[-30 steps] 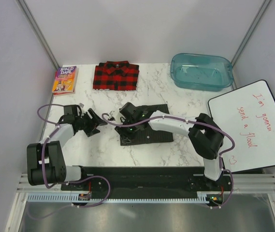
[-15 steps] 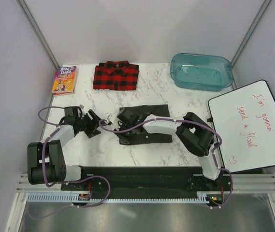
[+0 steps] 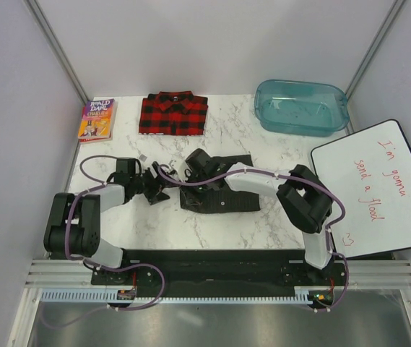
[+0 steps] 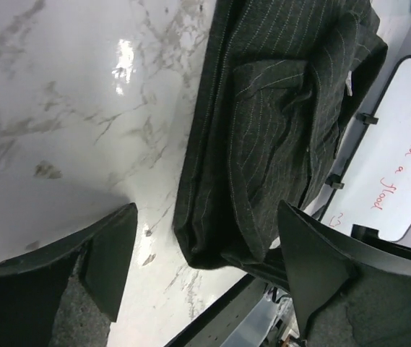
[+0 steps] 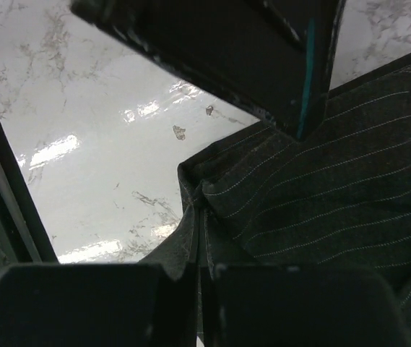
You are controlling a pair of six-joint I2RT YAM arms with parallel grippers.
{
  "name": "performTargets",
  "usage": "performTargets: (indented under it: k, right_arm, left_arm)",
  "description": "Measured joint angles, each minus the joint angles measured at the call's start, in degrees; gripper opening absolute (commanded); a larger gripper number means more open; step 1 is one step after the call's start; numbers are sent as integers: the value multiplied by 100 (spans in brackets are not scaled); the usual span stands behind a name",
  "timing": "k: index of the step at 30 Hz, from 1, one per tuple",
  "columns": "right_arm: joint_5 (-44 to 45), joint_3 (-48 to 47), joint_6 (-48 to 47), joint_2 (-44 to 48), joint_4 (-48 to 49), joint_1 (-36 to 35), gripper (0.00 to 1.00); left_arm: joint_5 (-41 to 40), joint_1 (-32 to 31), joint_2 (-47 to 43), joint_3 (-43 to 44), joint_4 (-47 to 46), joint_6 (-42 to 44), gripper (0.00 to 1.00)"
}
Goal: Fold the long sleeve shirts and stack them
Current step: Neatly place the folded shirt to the corner
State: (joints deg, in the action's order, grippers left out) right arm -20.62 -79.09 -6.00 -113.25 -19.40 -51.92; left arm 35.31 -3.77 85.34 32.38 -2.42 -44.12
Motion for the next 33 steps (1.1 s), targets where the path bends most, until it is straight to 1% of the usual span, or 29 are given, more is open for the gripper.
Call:
performTargets:
  k: [2, 8, 15, 29, 33]
  right_arm:
    - [-79, -2, 11, 101, -24, 57, 0]
    - [-293, -11, 20, 192, -125, 92, 0]
    - [-398, -61, 42, 201, -232, 111, 0]
    - [-516, -509, 125, 476, -415, 321, 0]
    - [-612, -542, 221, 476, -422, 334, 0]
  left_arm:
    - [107, -105, 144, 0, -240, -157, 99]
    - [286, -369, 468, 35, -859, -525, 99]
    - [433, -522, 855, 153, -1266, -1016, 97]
    - [422, -538, 898, 170, -1187, -1416, 94]
    - [435, -619, 1145, 369, -1207, -1641, 88]
